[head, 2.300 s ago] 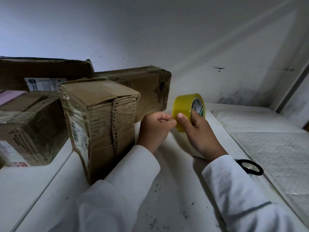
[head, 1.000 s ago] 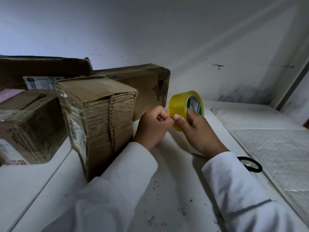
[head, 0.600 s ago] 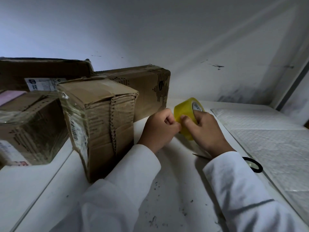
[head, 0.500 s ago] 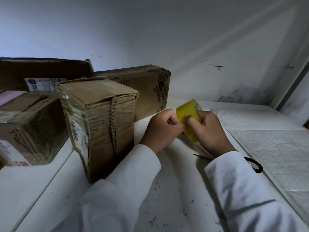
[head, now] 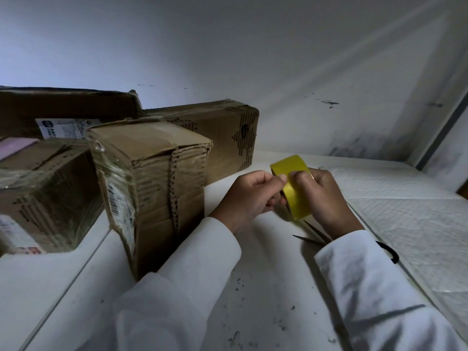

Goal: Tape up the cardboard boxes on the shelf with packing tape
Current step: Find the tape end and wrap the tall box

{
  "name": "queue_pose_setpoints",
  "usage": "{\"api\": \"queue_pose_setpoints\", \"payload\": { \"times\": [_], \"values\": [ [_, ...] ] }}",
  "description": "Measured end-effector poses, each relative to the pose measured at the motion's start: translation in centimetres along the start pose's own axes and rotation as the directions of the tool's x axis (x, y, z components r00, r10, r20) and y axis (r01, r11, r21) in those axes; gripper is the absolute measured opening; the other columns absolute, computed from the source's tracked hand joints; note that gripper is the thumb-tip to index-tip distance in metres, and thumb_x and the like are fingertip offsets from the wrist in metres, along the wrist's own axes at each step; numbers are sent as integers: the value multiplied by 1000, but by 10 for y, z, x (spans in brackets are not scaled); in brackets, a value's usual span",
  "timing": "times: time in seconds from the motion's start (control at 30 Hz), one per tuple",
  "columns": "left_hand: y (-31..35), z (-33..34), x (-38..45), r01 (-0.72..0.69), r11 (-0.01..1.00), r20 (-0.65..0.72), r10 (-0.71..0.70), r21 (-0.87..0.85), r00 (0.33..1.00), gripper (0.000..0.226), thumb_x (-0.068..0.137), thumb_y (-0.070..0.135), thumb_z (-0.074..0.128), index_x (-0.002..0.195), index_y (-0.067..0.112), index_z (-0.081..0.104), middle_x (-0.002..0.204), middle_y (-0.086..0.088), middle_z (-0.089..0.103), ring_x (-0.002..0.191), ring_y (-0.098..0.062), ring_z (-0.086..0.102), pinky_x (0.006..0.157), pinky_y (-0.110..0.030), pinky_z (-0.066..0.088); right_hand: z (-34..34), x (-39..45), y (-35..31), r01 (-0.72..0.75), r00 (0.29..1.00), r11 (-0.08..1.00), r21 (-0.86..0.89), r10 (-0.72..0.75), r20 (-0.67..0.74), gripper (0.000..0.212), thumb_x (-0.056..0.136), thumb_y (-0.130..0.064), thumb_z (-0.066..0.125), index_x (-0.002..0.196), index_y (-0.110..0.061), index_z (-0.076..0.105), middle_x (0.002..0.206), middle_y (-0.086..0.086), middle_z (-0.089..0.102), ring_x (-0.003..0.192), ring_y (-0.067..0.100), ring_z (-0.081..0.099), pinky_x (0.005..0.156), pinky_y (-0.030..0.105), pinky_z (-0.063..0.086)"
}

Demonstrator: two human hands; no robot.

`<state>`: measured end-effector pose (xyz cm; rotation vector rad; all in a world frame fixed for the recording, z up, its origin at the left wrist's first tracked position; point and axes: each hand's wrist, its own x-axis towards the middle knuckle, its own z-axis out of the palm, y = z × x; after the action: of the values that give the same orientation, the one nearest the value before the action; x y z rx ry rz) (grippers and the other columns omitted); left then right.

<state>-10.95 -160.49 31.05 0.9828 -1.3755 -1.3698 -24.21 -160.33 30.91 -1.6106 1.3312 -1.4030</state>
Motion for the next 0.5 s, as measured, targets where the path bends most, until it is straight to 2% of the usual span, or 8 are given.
{"api": "queue_pose_setpoints", "payload": {
  "times": [0.07,0.1,0.27,0.33,0.43,0.5],
  "values": [
    [-3,0,0,-50,999,6,50,2,999,28,95,14,54,68,11,50,55,0,48,60,-15,48,62,-20,47,-1,0,-1,-28,999,1000,12,28,41,34,88,-14,46,64,7,58,50,5,61,48,16,53,51,23,44],
    [-2,0,-1,-55,998,24,55,-10,998,28,96,12,52,68,11,49,54,1,48,60,-14,48,61,-21,47,-3,1,-2,-51,997,998,30,49,62,36,90,-13,44,64,8,59,53,9,63,50,19,55,54,25,46],
    [4,4,-5,-45,998,51,46,-34,998,31,96,11,50,65,12,50,54,4,43,46,-4,43,50,-18,45,-13,0,-11,-136,983,985,102,122,134,41,93,-12,38,58,-6,58,48,5,60,45,15,55,50,18,45],
    [3,7,-6,-32,998,58,35,-53,998,31,96,11,50,65,12,50,53,4,43,45,-3,45,49,-16,46,-15,-1,-11,-161,978,982,102,144,150,41,93,-13,39,57,-6,58,47,6,59,44,16,54,51,22,46],
    [4,13,-7,-4,981,62,17,-195,998,29,97,10,48,67,10,48,55,0,44,46,-6,53,49,-16,47,-16,-1,-12,-168,979,971,170,144,147,37,84,-25,46,59,-3,60,49,10,59,45,20,56,52,22,47],
    [5,17,-7,22,954,47,-9,-299,999,29,97,11,47,68,11,47,57,-1,44,48,-8,53,46,-15,44,-14,-1,-12,-156,986,964,213,138,98,36,84,-25,48,57,-6,61,49,9,60,45,18,56,50,19,47]
  ]
}}
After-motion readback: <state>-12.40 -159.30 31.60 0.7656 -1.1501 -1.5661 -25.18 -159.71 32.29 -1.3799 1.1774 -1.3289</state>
